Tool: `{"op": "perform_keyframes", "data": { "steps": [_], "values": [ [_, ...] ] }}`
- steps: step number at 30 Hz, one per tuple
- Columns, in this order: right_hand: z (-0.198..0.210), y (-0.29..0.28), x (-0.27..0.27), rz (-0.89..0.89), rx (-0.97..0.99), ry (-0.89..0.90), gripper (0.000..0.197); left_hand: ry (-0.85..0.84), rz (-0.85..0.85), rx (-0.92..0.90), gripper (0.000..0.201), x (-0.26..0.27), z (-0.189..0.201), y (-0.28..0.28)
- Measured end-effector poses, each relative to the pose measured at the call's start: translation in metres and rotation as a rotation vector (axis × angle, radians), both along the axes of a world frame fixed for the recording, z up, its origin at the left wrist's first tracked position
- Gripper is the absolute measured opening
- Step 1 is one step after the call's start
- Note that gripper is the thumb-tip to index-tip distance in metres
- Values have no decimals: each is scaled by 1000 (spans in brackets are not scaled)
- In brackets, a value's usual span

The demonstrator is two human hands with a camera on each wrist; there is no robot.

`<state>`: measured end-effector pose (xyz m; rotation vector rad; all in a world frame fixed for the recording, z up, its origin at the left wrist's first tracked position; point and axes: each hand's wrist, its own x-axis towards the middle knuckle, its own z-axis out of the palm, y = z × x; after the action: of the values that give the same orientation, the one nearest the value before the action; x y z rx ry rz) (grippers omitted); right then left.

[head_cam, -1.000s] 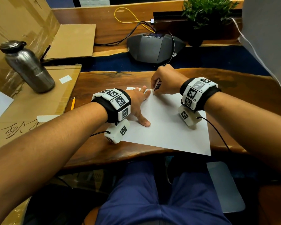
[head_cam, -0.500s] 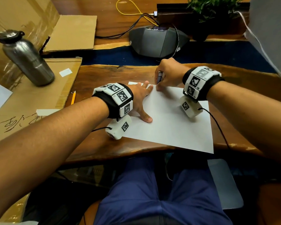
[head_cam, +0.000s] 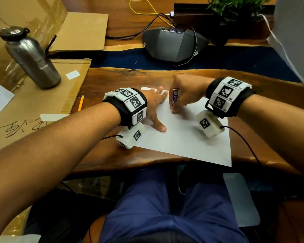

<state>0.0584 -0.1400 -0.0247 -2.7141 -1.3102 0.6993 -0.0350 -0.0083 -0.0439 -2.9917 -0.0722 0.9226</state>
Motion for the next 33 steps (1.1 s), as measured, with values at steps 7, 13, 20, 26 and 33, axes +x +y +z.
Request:
{"op": "perform_keyframes", "data": {
  "steps": [7, 13, 20, 26, 33],
  "values": [
    [1, 14, 22, -220, 162, -121, 41, -2, -11, -5, 144, 1, -4, 3],
    [2, 2, 3, -28, -42, 88, 24, 4, -7, -3, 143, 1, -4, 3],
    [-4, 6, 28, -315, 254, -109, 41, -3, 10, -30, 142, -1, -3, 2],
    [6, -45, 26, -391, 298, 125, 28, -22, -11, -86, 141, -3, -9, 11],
    [-9, -91, 28, -473, 157, 241, 30, -91, -56, -132, 129, -17, -6, 11]
  ]
}}
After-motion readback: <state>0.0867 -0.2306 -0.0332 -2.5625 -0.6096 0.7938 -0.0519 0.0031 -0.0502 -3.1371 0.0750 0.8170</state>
